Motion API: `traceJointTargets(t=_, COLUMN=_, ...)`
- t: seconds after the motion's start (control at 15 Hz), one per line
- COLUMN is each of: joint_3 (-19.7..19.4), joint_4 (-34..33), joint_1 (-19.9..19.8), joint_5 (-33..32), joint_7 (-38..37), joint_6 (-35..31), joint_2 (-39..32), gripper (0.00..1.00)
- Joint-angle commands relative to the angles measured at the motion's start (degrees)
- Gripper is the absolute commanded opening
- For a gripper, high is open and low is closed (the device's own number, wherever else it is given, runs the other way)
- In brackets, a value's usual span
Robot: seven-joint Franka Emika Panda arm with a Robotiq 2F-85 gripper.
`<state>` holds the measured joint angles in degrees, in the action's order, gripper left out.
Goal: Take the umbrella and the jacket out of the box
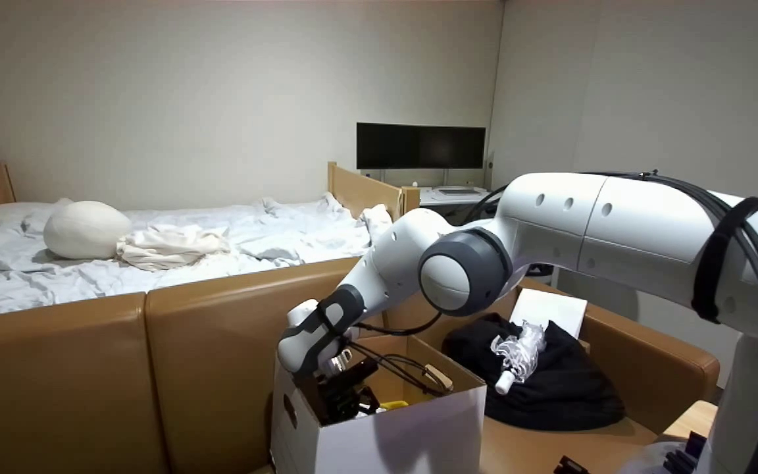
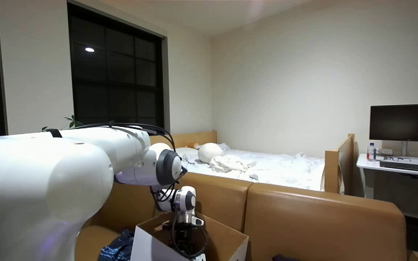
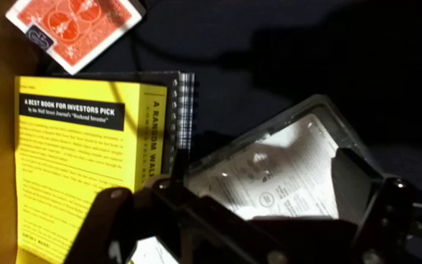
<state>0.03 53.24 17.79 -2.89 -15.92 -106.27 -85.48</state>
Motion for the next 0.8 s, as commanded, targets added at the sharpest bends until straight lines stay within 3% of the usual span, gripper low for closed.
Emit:
traceJointTargets(t=0.0, joint_3=0.7, joint_4=0.7, joint_1=-2.7, joint_5=0.4, joint_7=2.6, joint_6=-6.1, joint_2=0.0, gripper=1.00)
traceJointTargets(t=0.33, joint_3=1.3, joint_4=0.7, joint_1=-4.8, joint_5=0.8, joint_7=5.0, joint_6=-7.8, joint_2=0.0, gripper=1.00)
traceJointTargets(t=0.4, joint_3=0.6, joint_4=-0.2, joint_1=-3.3, joint_5=0.3, joint_7=2.6, joint_6=-5.7, joint_2=0.0, gripper=1.00)
traceJointTargets(t=0.73, joint_3=0.6, joint_4=-0.2, joint_1=-3.1, joint_5=0.3, joint_7=2.5, joint_6=-5.6, joint_2=0.0, gripper=1.00)
